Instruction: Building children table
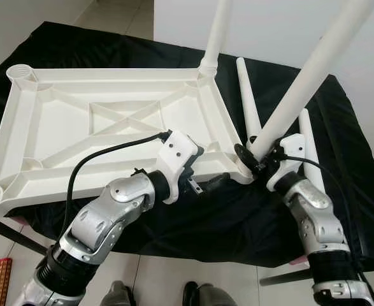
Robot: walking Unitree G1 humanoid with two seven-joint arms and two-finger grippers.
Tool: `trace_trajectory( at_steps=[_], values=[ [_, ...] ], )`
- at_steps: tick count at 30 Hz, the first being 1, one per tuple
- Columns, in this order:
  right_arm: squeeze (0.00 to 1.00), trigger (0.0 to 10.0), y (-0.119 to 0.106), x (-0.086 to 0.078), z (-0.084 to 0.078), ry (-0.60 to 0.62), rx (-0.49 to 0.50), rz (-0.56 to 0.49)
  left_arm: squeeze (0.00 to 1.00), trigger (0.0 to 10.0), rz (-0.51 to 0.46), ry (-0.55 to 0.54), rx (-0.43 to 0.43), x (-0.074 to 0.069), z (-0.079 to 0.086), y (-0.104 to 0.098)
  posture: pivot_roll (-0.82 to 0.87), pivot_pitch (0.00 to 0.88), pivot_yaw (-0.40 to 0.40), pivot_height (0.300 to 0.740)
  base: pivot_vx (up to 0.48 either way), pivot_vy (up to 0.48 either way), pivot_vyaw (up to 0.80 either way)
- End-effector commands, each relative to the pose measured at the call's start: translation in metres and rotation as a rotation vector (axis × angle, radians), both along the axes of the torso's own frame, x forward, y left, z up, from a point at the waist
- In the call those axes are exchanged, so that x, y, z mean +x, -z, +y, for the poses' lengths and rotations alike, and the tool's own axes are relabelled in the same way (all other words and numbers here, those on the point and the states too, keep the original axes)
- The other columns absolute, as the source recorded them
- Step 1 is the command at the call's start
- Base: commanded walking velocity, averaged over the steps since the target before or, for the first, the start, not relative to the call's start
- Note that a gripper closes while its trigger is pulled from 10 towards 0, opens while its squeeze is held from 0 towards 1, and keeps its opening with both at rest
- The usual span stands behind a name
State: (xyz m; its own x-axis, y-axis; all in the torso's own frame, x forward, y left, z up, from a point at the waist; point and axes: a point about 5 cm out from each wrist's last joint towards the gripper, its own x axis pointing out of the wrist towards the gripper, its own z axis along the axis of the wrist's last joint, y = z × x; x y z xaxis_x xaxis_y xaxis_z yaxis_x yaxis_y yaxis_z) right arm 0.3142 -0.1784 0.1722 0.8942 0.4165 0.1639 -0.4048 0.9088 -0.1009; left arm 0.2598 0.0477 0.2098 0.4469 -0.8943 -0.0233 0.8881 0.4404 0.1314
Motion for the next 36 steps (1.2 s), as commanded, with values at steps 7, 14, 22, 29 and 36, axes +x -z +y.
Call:
trace_trajectory(
  at_steps=[7, 14, 22, 29, 36],
  values=[
    [0.0, 10.0, 0.006, -0.01, 0.012, 0.119, 0.041, 0.018, 0.0, 10.0, -0.019, 0.05, 0.017, -0.001, -0.003, -0.002, 0.03, 0.164, -0.095, 0.74, 0.0, 0.0, 0.0],
    [0.0, 10.0, 0.005, -0.02, 0.03, 0.287, 0.155, 0.013, 0.0, 10.0, -0.012, 0.032, 0.018, 0.003, -0.001, -0.001, 0.03, 0.159, -0.088, 0.74, 0.0, 0.0, 0.0],
    [0.0, 10.0, 0.015, -0.026, 0.038, 0.524, 0.221, 0.063, 0.0, 10.0, -0.001, 0.007, 0.012, 0.005, 0.0, 0.001, 0.03, 0.16, -0.086, 0.74, 0.0, 0.0, 0.0],
    [0.0, 10.0, 0.017, -0.027, 0.043, 0.515, 0.215, 0.07, 0.0, 10.0, 0.002, 0.001, 0.013, 0.005, 0.002, 0.002, 0.03, 0.163, -0.086, 0.74, 0.0, 0.0, 0.0],
    [1.0, 10.0, 0.01, -0.03, 0.047, 0.405, 0.294, 0.045, 0.0, 10.0, 0.002, 0.004, 0.013, 0.005, 0.001, 0.002, 0.03, 0.143, -0.091, 0.74, 0.0, 0.0, 0.0]
  ],
)
